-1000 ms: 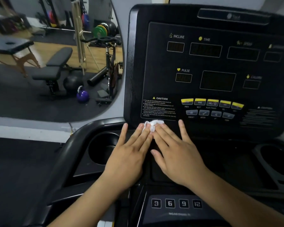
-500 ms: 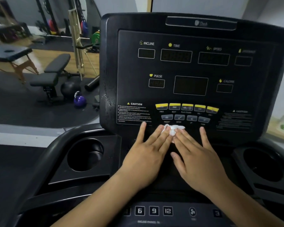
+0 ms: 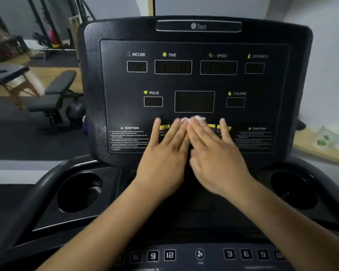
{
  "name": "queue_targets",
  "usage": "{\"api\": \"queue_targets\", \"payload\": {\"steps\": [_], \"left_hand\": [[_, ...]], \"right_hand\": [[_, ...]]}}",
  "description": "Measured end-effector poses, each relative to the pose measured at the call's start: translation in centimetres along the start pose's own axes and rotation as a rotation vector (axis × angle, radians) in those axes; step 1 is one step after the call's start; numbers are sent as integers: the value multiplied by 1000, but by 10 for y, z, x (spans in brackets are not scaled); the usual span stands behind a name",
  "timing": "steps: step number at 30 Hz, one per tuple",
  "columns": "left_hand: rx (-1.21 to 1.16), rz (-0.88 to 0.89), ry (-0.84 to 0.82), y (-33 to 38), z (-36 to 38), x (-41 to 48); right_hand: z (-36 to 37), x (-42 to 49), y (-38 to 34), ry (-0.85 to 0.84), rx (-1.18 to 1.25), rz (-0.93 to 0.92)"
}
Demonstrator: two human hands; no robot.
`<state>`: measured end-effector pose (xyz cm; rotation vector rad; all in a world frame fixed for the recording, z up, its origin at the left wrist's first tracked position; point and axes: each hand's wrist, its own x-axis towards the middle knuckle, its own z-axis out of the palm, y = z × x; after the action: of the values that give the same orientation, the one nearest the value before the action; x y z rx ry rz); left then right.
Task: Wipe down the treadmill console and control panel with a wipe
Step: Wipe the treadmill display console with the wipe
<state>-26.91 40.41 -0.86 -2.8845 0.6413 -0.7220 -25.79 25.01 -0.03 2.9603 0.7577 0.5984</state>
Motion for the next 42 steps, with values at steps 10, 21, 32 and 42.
{"api": "queue_targets", "payload": {"steps": [10, 21, 32, 42], "left_hand": [[-34, -149, 127, -38, 6, -31], [-35, -11, 18, -7, 21, -39], [-44, 76, -49, 51, 25, -22], [38, 253, -38, 36, 10, 34]], "right_hand": [[15, 12, -26, 23, 71, -141], [26, -33, 0, -21, 34, -169], [30, -65, 50, 5, 54, -120], [18, -50, 103, 198, 57, -123]]}}
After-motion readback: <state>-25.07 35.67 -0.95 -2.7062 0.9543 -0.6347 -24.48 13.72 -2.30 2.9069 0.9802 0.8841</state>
